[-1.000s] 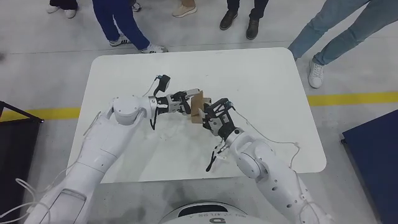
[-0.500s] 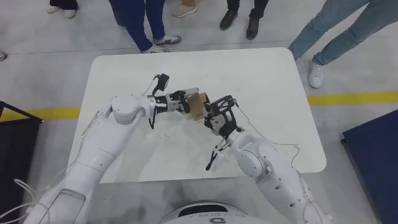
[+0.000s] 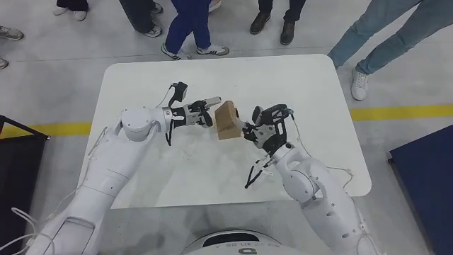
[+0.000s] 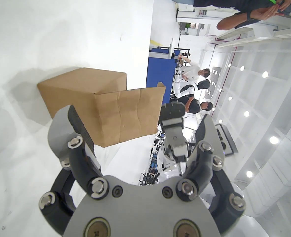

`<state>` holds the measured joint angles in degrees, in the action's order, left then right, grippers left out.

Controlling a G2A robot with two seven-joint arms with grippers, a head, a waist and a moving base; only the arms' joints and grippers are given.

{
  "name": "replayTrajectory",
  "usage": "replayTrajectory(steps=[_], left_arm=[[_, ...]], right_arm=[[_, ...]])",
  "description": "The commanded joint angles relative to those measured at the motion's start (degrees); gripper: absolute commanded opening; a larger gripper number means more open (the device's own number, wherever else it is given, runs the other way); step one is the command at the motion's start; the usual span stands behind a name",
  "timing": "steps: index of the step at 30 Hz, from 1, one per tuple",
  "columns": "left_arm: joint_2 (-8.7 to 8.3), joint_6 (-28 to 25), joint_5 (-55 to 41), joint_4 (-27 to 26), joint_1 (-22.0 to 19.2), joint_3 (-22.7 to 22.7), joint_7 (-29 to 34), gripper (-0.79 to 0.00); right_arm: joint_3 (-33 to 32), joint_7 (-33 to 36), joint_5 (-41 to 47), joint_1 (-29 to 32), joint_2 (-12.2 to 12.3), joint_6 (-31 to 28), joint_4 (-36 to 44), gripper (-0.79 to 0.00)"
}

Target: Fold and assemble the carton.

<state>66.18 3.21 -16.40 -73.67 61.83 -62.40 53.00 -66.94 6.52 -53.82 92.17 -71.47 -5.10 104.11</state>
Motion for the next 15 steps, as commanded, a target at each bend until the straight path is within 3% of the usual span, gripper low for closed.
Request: replayTrajectory(steps=[1, 3, 11, 15], left_arm=[[-0.28, 0.1, 0.2, -0.6, 0.5, -0.9, -0.1, 0.000], [-0.60, 0.1, 0.2, -1.5, 1.1, -2.1, -0.2, 0.000], [-1.69, 0.9, -0.5, -5.0, 3.6, -6.5, -1.2, 0.000], [-1.89, 1.7, -0.3, -6.8, 4.4, -7.0, -1.5, 0.000]], right_arm=[[-0.6, -3.3, 0.0, -1.5, -0.1, -0.3, -4.7, 0.000], [-0.4, -6.3, 1.9, -3.1, -0.4, -2.2, -9.1, 0.000], [4.0, -5.3, 2.9, -9.1, -0.8, -18.9, -21.5, 0.000], [5.1, -5.5, 2.3, -10.2, -0.9, -21.7, -23.7, 0.000]])
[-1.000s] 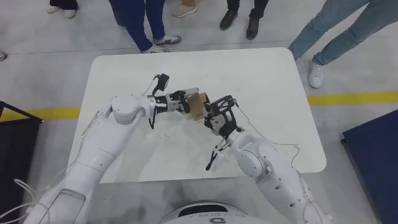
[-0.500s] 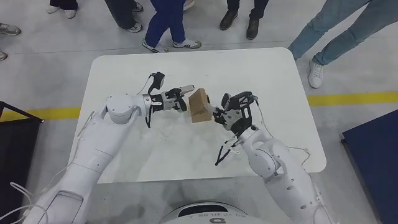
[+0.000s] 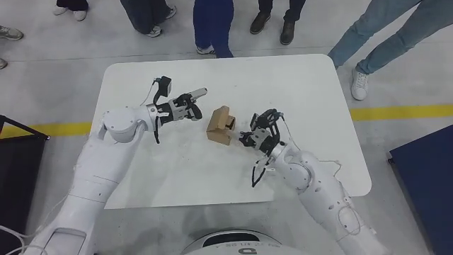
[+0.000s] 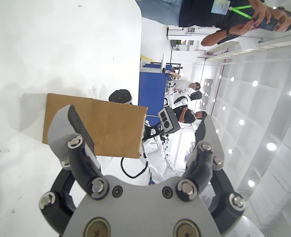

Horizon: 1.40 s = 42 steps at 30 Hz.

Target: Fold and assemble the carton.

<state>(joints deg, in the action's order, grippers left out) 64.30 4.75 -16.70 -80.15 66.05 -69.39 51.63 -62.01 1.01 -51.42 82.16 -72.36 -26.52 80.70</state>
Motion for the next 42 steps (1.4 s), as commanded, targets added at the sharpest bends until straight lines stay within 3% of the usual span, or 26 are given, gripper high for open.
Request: replayTrajectory(steps=[1, 10, 18, 23, 29, 42], left_arm=[[-0.04, 0.3, 0.1, -0.6, 0.2, 0.0, -0.2, 0.000], [0.16, 0.2, -0.9, -1.4, 0.1, 1.1, -0.6, 0.000], [0.40, 0.1, -1.4, -6.0, -1.4, 1.9, -1.4, 0.000], [0.79, 3.0, 2.3, -4.1, -3.7, 5.8, 0.3, 0.000], [1.46, 2.8, 2.3, -1.3, -5.0, 8.7, -0.1, 0.000], [1.31, 2.0, 1.8, 0.0, -4.3, 8.3, 0.2, 0.000]], right_arm=[[0.5, 0.2, 0.1, -0.4, -0.1, -1.2, -0.6, 0.000], [0.8, 2.7, 0.5, 0.4, 0.4, -5.9, 0.6, 0.000], [-5.2, -1.7, -0.1, 4.7, 1.5, -0.9, 5.4, 0.000], [-6.8, -3.4, -1.2, 6.1, 1.7, 3.3, 7.5, -0.022], [-5.0, -2.9, -5.4, 6.0, 1.4, 7.4, 8.6, -0.043], [-1.5, -2.0, -8.9, 3.6, 0.7, 11.3, 7.4, -0.062]])
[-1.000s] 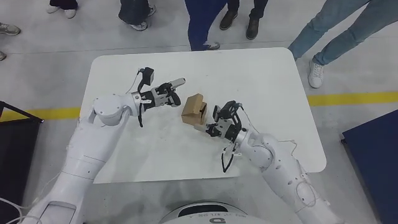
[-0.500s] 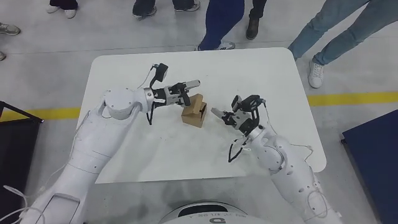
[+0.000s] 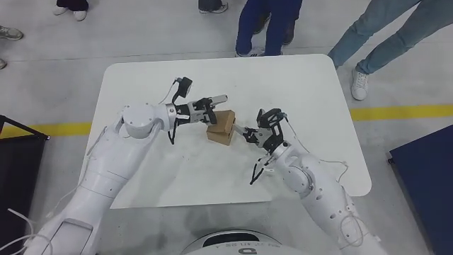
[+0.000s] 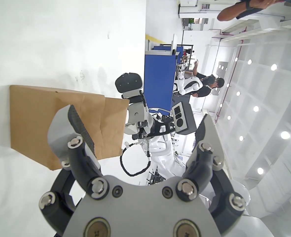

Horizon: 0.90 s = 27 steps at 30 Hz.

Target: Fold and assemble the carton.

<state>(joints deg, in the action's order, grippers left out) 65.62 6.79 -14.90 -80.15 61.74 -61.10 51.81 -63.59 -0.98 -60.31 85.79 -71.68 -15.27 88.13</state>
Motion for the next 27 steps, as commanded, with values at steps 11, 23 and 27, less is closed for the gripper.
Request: replayTrajectory(steps=[11, 23, 27], left_arm=[[-1.08, -3.6, -1.8, -2.6, 2.2, -5.4, 0.2, 0.000], [-3.27, -3.7, 6.6, 1.0, 7.8, -7.9, 7.6, 0.000], [-2.45, -3.6, 6.6, 4.6, 4.6, -4.5, 7.2, 0.000]], right_arm=[[0.2, 0.0, -0.3, -0.2, -0.2, 0.9, 0.2, -0.065], [-0.6, 0.9, -0.3, 0.9, 0.0, 1.0, 2.3, -0.092], [-0.7, 0.8, 0.1, 0.8, -0.1, 1.8, 2.4, -0.102]])
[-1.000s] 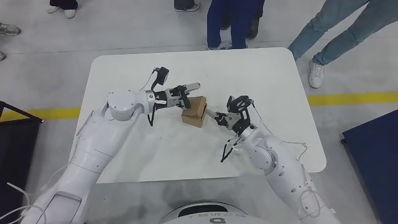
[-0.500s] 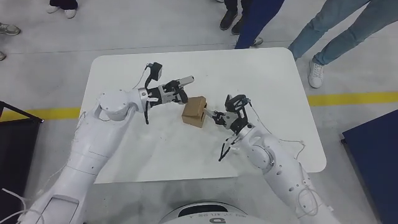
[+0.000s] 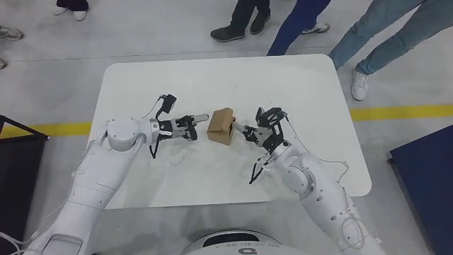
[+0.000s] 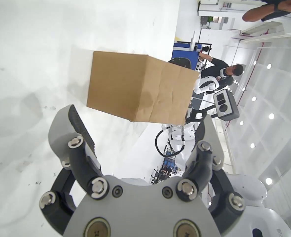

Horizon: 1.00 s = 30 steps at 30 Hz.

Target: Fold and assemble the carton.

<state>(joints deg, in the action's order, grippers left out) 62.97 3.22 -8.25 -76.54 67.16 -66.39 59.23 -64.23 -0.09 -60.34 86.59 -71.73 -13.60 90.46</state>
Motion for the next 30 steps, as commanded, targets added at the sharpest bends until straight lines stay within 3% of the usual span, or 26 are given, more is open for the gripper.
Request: replayTrajectory(steps=[1, 12, 30], left_arm=[[0.40, 0.1, 0.1, 1.9, -1.6, 1.7, -0.1, 0.000], [2.19, -0.5, 1.6, 8.3, -8.7, 7.9, 0.1, 0.000], [2.92, -0.4, 1.5, 11.3, -11.0, 10.4, 1.3, 0.000]], right_arm=[[-0.2, -0.2, 0.4, 0.0, 0.0, 0.3, 0.1, -0.114], [-0.6, -0.1, 0.2, 0.5, 0.0, 0.8, 0.8, -0.148], [0.1, 0.5, -1.2, 0.1, -0.2, 0.7, 1.4, -0.172]])
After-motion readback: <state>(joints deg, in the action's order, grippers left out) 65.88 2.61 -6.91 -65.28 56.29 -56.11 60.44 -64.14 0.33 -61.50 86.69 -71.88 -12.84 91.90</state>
